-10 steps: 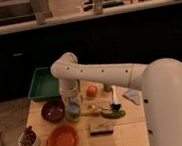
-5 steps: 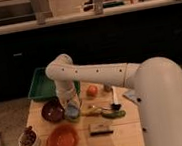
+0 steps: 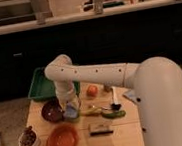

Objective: Place sponge in plastic cup

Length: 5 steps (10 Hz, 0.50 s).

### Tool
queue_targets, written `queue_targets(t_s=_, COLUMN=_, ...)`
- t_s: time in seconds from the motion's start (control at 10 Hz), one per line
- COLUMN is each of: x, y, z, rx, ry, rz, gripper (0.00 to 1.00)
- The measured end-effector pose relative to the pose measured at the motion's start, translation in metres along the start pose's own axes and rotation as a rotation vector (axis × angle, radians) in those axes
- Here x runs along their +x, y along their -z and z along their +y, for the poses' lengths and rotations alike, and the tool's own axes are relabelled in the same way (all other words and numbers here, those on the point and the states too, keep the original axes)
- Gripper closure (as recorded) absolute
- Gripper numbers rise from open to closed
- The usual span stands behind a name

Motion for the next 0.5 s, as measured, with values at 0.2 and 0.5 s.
queue_targets(t_s=0.2, x=-0.0010, y=0.0002, z=-0.0012, rx=0.000, ry=0.004, rz=-0.005, gripper=0.20)
queue_targets(t_s=0.5, x=-0.0016, y=-0.0001, z=-0.0006, rx=-0.004, ry=0.005, rz=-0.008, gripper=0.20)
